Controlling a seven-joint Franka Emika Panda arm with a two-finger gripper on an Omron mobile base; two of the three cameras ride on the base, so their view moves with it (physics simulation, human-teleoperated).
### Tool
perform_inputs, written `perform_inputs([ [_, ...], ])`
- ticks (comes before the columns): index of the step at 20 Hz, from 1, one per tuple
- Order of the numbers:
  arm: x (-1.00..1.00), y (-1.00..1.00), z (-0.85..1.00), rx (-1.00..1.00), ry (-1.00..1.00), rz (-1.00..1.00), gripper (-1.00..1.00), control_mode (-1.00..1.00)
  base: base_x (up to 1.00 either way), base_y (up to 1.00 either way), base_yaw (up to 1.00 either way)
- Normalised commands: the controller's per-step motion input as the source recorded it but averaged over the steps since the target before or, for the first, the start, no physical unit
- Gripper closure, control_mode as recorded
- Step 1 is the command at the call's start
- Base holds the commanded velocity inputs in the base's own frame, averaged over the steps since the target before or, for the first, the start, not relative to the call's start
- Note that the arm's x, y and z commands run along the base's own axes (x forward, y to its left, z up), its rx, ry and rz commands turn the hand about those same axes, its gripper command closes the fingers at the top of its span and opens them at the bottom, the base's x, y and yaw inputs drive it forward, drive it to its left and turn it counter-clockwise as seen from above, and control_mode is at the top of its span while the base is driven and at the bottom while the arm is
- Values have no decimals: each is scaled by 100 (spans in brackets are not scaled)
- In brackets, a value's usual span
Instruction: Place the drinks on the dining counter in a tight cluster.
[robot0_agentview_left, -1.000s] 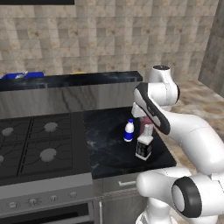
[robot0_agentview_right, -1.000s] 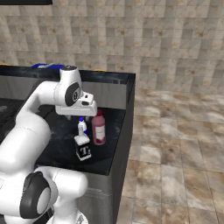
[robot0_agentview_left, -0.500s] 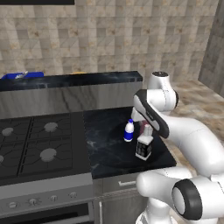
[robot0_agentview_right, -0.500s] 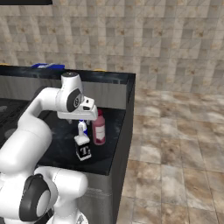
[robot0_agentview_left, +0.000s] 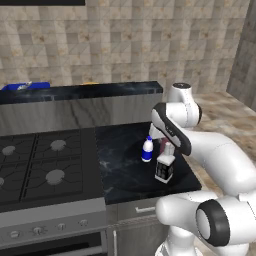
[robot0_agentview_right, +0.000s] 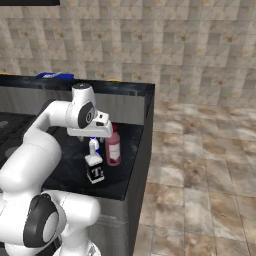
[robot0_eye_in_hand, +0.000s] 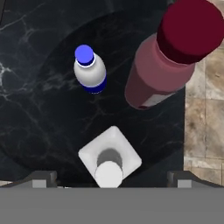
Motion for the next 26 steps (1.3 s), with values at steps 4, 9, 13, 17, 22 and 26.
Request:
perform_inputs([
  [4,0,0,-12,0,0,0,-100,-100,0,0,0],
  [9,0,0,-21,0,0,0,-100,-100,0,0,0],
  [13,0,0,-23,0,0,0,-100,-100,0,0,0],
  [17,0,0,-15,0,0,0,-100,-100,0,0,0],
  [22,0,0,-7,0,0,0,-100,-100,0,0,0],
  [26,0,0,-1,0,0,0,-100,-100,0,0,0],
])
